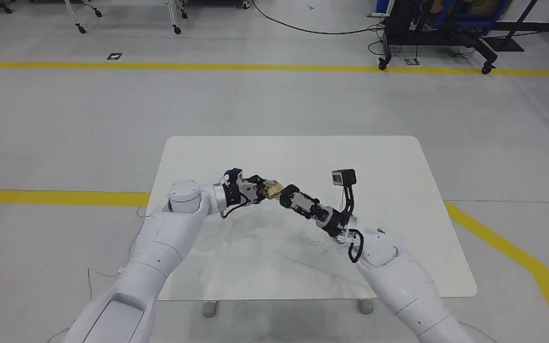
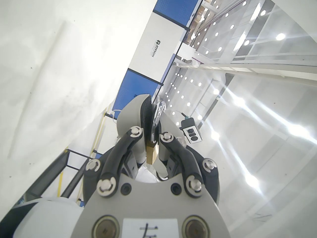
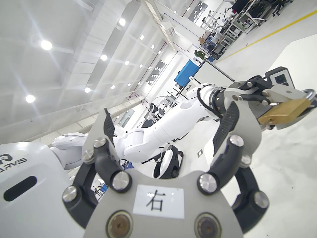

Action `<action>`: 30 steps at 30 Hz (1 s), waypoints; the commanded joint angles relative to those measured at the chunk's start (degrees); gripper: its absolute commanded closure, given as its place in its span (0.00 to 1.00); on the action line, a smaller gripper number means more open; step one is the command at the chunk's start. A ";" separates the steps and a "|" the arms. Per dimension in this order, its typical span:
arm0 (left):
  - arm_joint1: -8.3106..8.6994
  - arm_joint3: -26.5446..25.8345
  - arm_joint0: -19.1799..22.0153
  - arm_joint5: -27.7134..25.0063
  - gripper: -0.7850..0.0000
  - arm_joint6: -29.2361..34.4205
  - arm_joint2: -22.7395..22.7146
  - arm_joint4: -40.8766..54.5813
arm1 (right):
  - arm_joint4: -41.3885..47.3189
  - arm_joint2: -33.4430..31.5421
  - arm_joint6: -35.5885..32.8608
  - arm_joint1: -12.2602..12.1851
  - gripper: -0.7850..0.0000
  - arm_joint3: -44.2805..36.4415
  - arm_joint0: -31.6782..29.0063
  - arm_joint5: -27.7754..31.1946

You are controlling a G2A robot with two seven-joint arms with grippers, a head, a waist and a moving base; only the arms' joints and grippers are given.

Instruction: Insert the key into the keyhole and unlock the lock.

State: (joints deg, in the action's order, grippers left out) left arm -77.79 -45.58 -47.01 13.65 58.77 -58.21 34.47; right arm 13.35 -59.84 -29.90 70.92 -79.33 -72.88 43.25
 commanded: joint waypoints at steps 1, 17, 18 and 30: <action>-0.03 0.58 0.29 0.21 1.00 0.47 -0.14 0.56 | -1.57 0.77 1.63 0.37 0.00 1.60 0.99 -0.07; -0.35 1.08 1.02 -8.55 1.00 -3.59 -1.12 0.93 | 1.70 1.99 1.86 0.96 0.00 2.78 0.49 3.22; -0.35 0.31 0.55 -11.05 1.00 -4.06 -1.30 0.77 | 5.92 2.24 -1.09 0.81 0.13 2.69 0.15 2.28; -0.03 -5.35 -3.11 -20.75 1.00 1.17 -2.84 2.49 | 29.02 2.71 -22.43 0.78 0.59 10.28 3.82 -8.41</action>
State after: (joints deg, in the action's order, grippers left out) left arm -77.85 -50.83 -50.05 -7.08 59.38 -61.04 36.97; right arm 41.71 -57.34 -52.14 71.55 -69.62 -69.50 35.00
